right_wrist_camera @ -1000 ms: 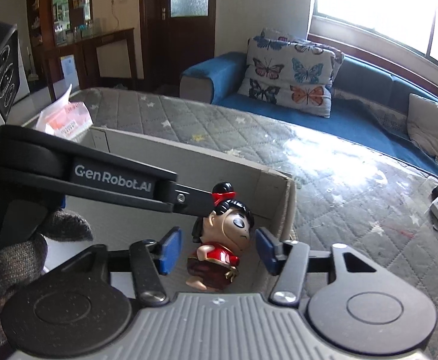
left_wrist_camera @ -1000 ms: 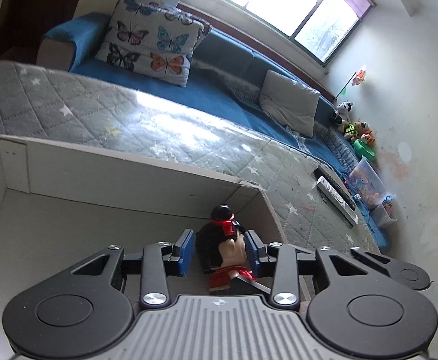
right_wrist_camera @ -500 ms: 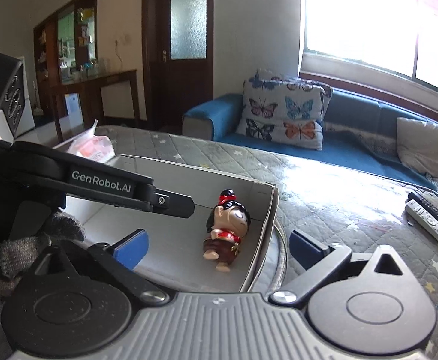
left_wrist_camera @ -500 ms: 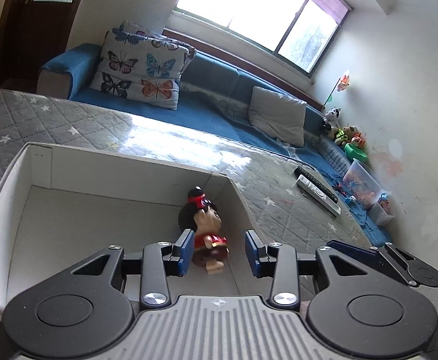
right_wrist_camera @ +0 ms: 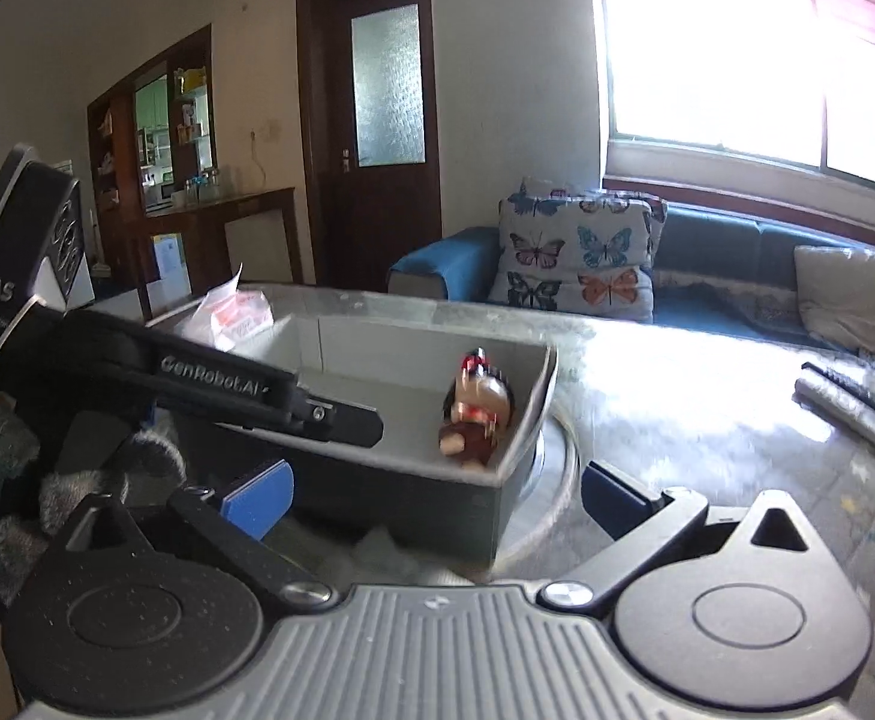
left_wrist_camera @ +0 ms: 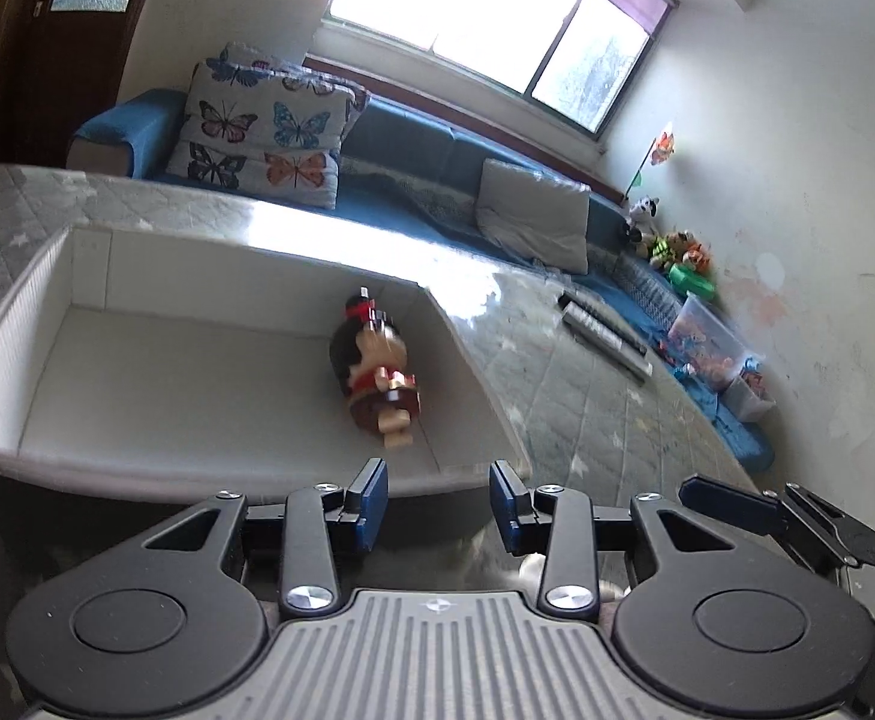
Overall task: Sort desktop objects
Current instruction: 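Open both grippers, release the doll and move toward the white bunny, then grasp the white plush bunny between both grippers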
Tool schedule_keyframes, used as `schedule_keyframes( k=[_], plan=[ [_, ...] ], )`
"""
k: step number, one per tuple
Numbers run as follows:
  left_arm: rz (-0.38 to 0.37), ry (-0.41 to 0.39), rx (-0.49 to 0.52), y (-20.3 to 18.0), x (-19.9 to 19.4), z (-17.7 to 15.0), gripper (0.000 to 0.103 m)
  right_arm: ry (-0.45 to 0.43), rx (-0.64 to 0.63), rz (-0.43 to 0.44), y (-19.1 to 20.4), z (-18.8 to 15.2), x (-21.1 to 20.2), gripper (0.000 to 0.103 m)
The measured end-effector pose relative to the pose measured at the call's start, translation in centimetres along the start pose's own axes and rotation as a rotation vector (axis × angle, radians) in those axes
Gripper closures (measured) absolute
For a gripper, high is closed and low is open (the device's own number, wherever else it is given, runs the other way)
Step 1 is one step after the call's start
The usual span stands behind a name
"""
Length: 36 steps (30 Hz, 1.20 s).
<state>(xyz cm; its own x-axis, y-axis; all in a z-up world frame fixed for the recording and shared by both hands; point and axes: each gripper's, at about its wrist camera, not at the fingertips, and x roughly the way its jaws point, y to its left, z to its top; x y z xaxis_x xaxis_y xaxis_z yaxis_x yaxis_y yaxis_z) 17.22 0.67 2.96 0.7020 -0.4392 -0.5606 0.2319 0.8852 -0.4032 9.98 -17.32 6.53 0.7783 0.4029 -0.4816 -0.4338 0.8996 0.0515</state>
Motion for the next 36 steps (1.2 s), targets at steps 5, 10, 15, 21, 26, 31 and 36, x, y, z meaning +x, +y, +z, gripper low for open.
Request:
schedule_keyframes(
  k=[5,10,15,21,26,31,36],
  plan=[
    [0.0,0.053,0.004,-0.3,1.1,-1.4,0.063,0.037,0.022,-0.016,-0.5,-2.2,-0.9,0.0],
    [0.005,0.09,0.001,-0.6,2.2,-2.2,0.063,0.088,0.095,-0.029,-1.6,-4.0,-0.9,0.0],
    [0.012,0.118,-0.004,-0.4,2.8,-2.7,0.063,0.127,0.154,-0.032,-2.8,-5.1,-0.3,0.0],
    [0.009,0.152,-0.007,-0.3,3.3,-2.9,0.063,0.134,0.192,-0.032,-3.2,-5.2,0.5,0.0],
    [0.0,0.181,0.007,-0.6,3.9,-3.0,0.063,0.154,0.206,-0.014,-3.4,-5.1,1.6,0.0],
    [0.003,0.2,0.007,-0.8,4.6,-2.9,0.063,0.171,0.194,-0.013,-3.3,-5.0,2.6,0.0],
    [-0.015,0.2,0.004,-1.1,5.3,-2.7,0.063,0.207,0.212,0.001,-3.4,-5.4,3.3,0.0]
  ],
)
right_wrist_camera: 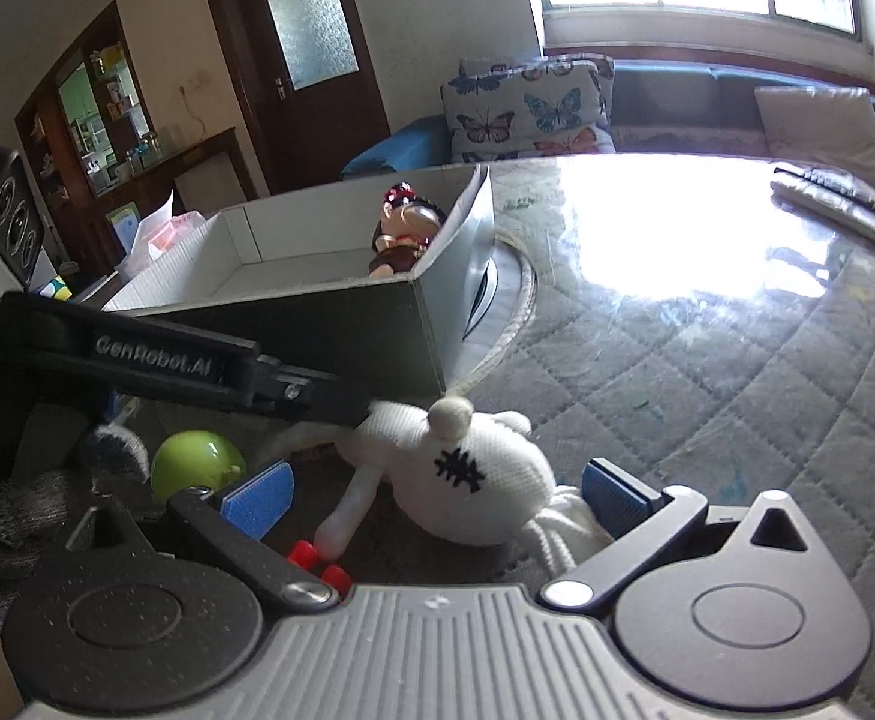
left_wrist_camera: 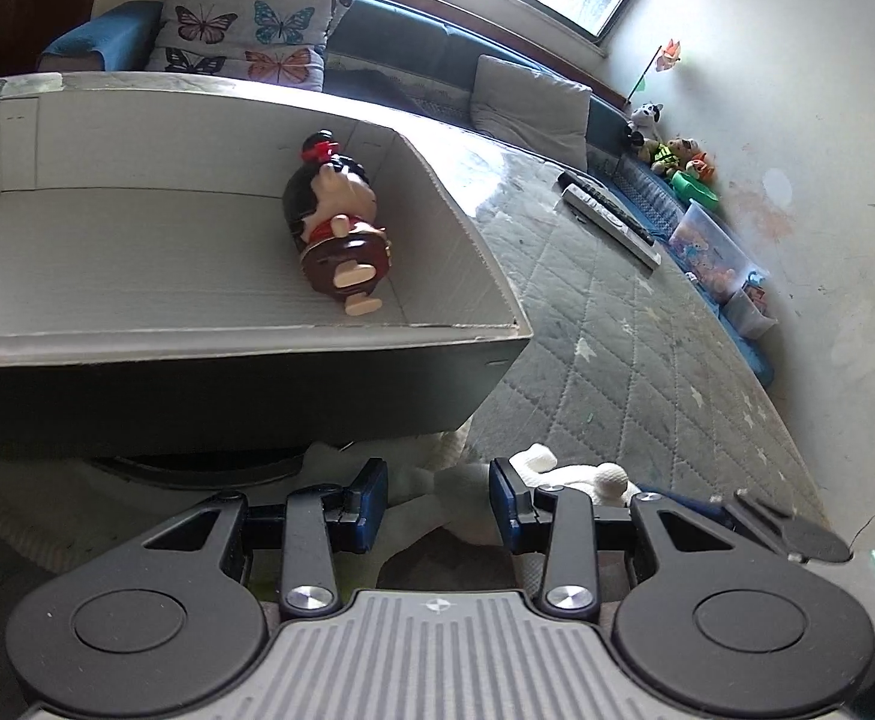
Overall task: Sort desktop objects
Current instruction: 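Grasp the white plush bunny between both grippers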
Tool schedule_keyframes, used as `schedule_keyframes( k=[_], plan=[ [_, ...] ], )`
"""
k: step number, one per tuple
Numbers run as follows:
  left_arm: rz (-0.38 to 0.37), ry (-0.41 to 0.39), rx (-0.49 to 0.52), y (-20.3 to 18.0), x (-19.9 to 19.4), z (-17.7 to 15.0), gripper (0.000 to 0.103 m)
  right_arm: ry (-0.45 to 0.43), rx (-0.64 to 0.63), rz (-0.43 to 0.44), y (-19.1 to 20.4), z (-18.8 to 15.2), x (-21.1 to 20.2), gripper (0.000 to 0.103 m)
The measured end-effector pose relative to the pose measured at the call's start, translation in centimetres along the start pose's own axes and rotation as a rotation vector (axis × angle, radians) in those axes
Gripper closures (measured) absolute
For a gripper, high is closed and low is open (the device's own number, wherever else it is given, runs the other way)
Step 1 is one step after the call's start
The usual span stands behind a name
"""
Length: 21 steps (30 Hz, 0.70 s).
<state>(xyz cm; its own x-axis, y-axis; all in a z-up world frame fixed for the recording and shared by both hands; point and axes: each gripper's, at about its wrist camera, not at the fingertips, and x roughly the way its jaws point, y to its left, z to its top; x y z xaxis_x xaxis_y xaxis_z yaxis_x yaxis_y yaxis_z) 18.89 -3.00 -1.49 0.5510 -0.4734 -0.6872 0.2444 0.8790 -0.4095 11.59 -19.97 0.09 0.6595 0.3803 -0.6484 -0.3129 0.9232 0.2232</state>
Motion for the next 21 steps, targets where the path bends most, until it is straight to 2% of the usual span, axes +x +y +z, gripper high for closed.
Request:
schedule_keyframes(
  k=[9,21],
  plan=[
    [-0.001,0.008,0.011,-0.7,0.2,0.3,0.064,0.024,-0.021,0.013,0.3,-0.3,-0.5,0.0],
    [-0.011,0.041,-0.055,-1.0,-1.2,0.5,0.064,0.036,-0.066,-0.022,0.4,0.0,0.7,0.0]
  ],
)
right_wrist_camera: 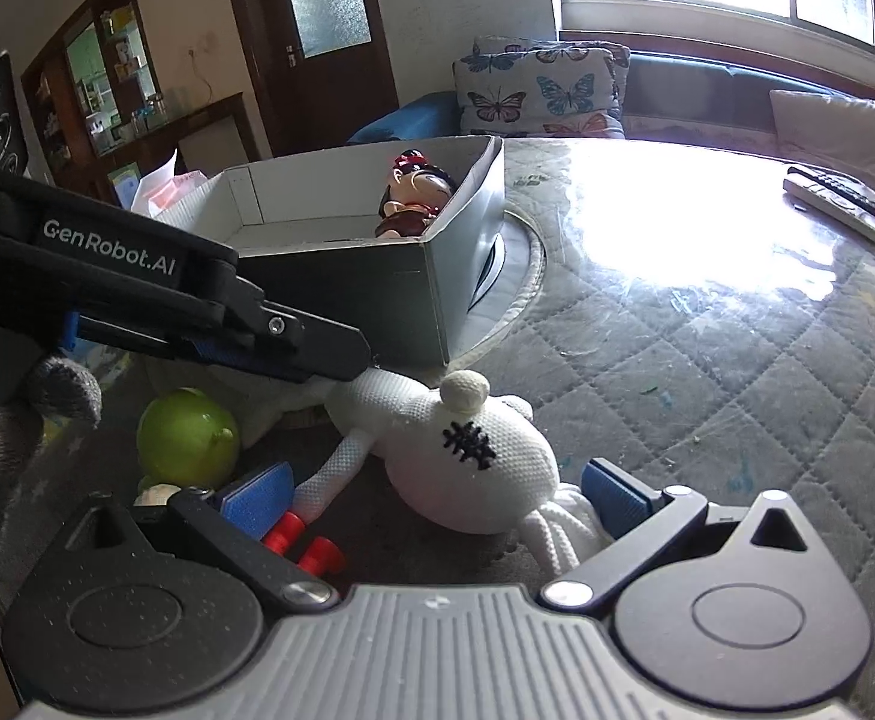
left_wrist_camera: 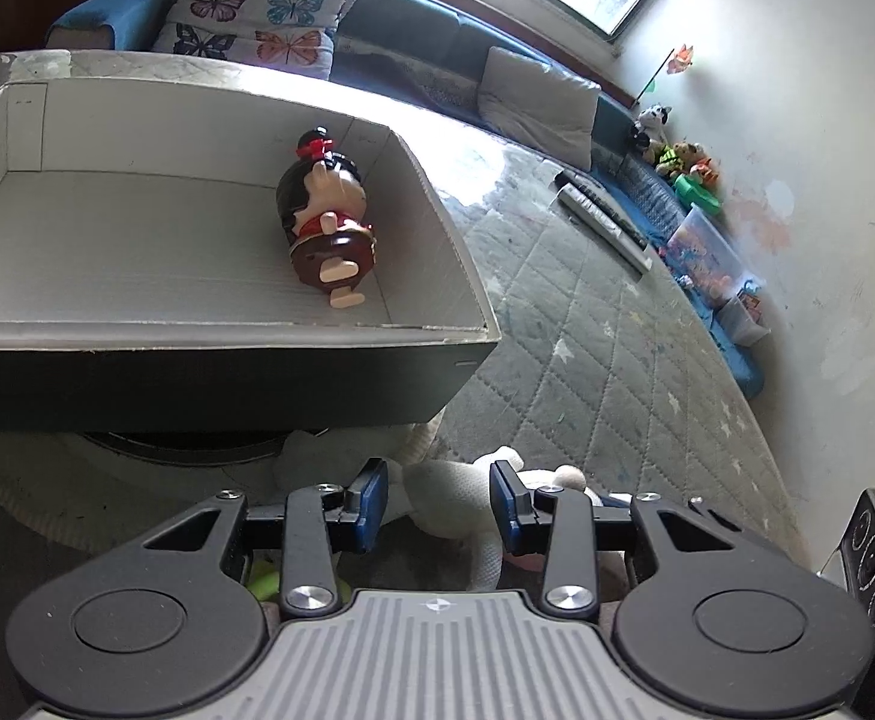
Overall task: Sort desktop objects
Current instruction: 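Grasp the white plush bunny between both grippers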
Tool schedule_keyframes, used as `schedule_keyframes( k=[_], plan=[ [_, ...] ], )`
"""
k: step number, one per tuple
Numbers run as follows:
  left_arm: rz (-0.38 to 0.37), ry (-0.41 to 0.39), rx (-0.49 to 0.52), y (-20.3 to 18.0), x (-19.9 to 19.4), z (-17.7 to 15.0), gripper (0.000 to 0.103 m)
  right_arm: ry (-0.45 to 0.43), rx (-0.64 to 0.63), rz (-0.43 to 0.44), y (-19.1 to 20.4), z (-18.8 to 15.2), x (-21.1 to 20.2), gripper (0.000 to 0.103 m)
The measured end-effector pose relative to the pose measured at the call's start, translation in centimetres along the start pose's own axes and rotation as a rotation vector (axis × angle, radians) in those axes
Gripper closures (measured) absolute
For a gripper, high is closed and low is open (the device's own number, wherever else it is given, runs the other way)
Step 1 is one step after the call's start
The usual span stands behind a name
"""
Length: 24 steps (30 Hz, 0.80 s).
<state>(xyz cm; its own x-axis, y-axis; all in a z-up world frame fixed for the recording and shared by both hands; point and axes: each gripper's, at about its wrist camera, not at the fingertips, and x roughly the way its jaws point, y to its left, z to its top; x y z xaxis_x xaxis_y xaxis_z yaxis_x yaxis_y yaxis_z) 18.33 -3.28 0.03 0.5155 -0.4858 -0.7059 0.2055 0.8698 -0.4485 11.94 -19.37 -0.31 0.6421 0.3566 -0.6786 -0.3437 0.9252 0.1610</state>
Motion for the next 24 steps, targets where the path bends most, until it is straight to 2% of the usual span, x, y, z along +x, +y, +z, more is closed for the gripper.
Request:
schedule_keyframes(
  k=[11,18,24],
  plan=[
    [0.005,0.042,-0.046,0.7,0.8,-0.1,0.064,0.005,0.053,0.033,-0.5,0.0,0.9,0.0],
    [-0.004,0.046,-0.057,0.9,1.0,0.0,0.063,0.018,0.05,0.013,-0.3,0.1,1.2,0.0],
    [-0.009,0.046,-0.059,0.9,1.1,0.0,0.064,-0.009,0.055,0.003,-0.2,-0.1,1.3,0.0]
  ],
)
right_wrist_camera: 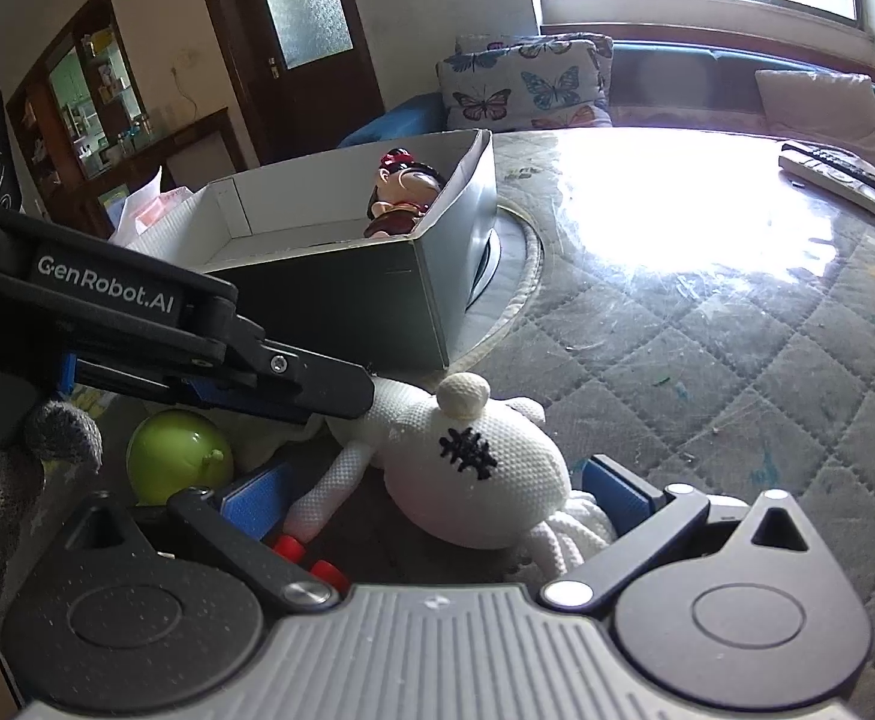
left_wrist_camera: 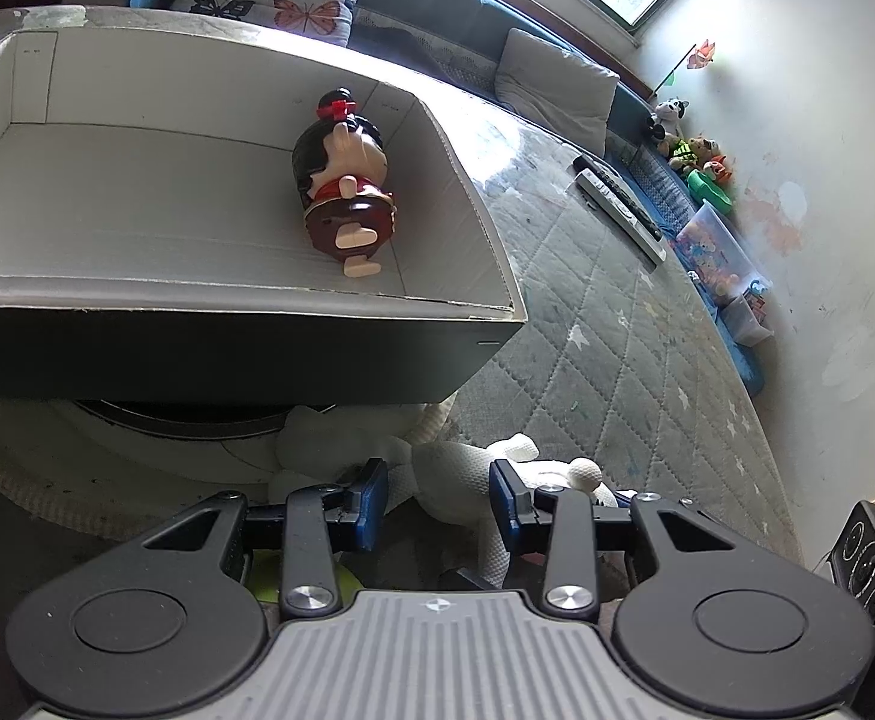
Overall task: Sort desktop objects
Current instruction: 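Grasp the white plush bunny between both grippers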
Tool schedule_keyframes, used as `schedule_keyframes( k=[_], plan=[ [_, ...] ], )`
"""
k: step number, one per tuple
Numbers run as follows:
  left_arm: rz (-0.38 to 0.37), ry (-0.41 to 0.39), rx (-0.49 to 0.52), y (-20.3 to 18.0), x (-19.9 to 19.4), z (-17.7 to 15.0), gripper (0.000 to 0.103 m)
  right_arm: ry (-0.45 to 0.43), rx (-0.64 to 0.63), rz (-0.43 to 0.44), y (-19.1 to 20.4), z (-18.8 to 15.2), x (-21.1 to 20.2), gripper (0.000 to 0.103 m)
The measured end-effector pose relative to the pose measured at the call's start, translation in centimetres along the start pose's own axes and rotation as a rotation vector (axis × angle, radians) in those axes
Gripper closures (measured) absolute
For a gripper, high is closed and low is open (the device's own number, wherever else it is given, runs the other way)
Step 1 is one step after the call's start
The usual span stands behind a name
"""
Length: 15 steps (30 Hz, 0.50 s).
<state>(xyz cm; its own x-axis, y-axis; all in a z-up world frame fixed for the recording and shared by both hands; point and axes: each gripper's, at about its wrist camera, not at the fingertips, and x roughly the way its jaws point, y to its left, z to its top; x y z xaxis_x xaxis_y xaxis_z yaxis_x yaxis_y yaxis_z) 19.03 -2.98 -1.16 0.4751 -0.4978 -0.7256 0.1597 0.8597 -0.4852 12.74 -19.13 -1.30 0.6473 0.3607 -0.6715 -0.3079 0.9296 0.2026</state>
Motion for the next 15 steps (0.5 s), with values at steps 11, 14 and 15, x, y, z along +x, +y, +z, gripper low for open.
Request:
schedule_keyframes(
  k=[11,14,15],
  plan=[
    [-0.001,0.002,-0.003,-0.1,0.1,-0.1,0.063,-0.039,-0.069,-0.058,1.2,-0.8,0.4,0.0],
    [-0.002,0.004,-0.001,-0.2,0.2,-0.1,0.063,-0.037,-0.081,-0.067,1.4,-0.8,0.5,0.0],
    [-0.001,0.005,-0.002,-0.2,0.2,0.0,0.064,-0.037,-0.079,-0.066,1.4,-0.8,0.5,0.0]
  ],
)
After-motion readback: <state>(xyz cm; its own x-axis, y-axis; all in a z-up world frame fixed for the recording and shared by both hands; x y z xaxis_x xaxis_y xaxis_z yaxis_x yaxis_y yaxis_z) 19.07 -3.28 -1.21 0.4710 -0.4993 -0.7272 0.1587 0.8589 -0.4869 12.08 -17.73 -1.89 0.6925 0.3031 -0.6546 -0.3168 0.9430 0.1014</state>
